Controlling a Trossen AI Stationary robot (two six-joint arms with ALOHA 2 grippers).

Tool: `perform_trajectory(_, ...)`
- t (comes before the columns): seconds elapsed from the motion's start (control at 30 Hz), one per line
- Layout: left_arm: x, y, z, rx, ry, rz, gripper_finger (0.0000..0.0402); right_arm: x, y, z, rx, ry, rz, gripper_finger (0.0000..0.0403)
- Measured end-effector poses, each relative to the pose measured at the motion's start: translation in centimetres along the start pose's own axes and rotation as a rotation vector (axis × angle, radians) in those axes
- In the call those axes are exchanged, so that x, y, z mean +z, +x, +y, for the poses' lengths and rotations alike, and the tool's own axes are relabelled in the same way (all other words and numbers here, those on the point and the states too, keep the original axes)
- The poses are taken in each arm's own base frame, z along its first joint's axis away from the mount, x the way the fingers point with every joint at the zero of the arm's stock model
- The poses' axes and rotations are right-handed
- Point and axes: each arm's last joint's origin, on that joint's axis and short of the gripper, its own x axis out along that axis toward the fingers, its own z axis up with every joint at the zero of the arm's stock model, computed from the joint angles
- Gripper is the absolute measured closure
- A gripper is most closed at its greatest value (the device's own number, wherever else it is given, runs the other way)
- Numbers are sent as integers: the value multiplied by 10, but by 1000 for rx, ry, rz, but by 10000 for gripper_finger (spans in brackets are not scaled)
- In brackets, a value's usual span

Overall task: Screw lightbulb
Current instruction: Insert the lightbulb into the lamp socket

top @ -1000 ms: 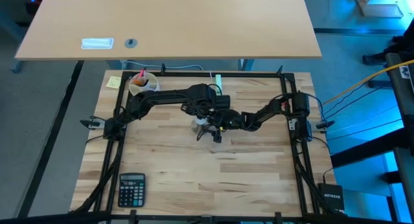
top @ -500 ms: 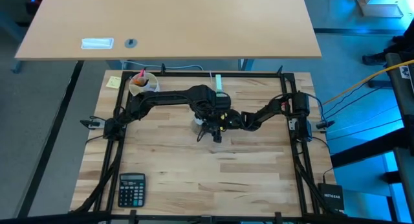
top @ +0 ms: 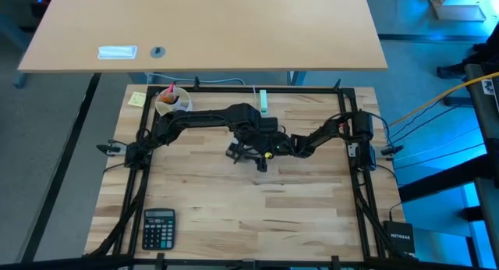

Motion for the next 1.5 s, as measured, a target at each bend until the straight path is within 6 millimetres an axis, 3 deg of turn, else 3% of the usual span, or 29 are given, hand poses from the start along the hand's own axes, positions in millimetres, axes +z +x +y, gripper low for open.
perform_trajectory(0.17,0,0,2,11,384,-13,110,0,0,0,-1,-13,1,110)
perform_trajectory(0.3,3,0,2,28,461,-28,110,0,0,0,-1,-17,2,110)
perform_trajectory(0.77,11,-5,-5,44,130,-59,110,0,0,0,1,-18,2,110)
perform_trajectory(1.03,-2,-44,-7,97,-2,-154,110,-1,0,0,2,-17,6,110)
perform_trajectory(1.1,-7,-55,-7,107,-91,-191,110,-1,0,0,2,-17,7,110)
perform_trajectory(1.2,-20,-73,-6,98,-355,-243,110,-1,0,0,2,-17,9,110)
perform_trajectory(1.37,-60,-102,-1,50,-846,-261,110,-1,0,0,3,-13,14,110)
perform_trajectory(1.5,-88,-131,0,23,-1202,-380,110,-1,0,0,3,-9,15,110)
